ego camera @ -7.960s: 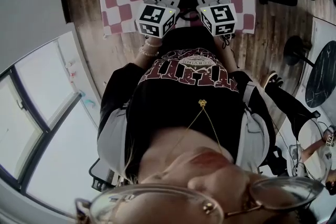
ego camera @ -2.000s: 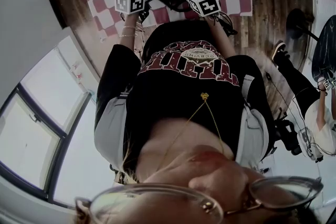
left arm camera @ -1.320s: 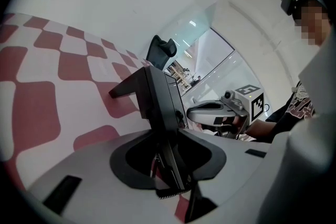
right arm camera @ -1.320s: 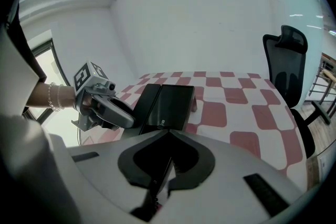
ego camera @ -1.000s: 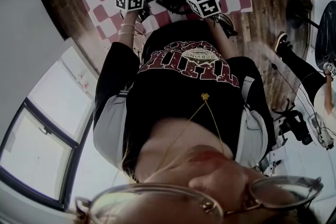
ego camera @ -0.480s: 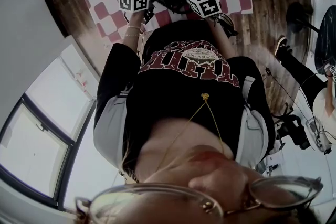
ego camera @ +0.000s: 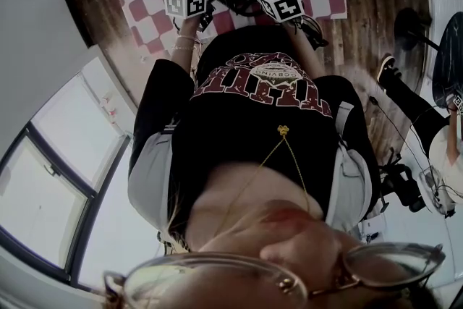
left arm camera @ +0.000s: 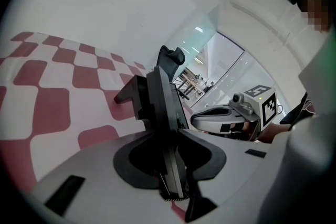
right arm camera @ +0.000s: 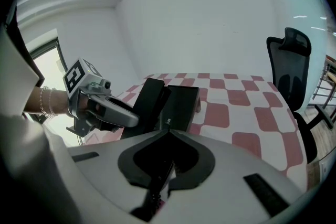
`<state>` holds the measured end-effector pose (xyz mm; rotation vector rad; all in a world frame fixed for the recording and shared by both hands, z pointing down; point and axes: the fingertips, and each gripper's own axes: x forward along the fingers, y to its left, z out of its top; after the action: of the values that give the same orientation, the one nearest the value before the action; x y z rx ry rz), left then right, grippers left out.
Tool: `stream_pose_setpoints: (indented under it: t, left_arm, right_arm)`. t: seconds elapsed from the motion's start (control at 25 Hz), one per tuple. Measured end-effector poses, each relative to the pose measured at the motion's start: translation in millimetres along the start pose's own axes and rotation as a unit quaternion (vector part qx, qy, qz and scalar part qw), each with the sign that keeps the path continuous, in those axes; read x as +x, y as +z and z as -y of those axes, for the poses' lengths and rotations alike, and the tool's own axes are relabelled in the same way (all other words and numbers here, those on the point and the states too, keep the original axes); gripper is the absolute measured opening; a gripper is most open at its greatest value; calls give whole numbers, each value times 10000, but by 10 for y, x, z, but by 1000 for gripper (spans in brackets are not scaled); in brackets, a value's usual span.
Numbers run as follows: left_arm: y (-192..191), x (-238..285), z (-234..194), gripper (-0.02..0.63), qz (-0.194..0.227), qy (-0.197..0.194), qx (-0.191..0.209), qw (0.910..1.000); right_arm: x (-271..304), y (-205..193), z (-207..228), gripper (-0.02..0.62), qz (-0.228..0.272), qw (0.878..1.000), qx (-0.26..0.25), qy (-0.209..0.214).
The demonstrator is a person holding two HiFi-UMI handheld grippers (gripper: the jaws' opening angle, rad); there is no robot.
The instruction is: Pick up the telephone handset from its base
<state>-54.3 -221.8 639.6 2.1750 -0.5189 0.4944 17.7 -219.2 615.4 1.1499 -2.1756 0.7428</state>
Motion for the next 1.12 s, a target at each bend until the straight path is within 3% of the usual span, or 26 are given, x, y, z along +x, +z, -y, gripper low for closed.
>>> stream_pose_setpoints:
  t: [0.44,1.12]
  left_arm:
    - [30,-22,49,81,420,36,-521,9978]
    - [77,-62,142,81,736,75,-633,9952]
  right_arm:
    - [-65,21,-26,20,71,9998,-91,133]
    - [-151,58,-50,20,191,9991,-284,255]
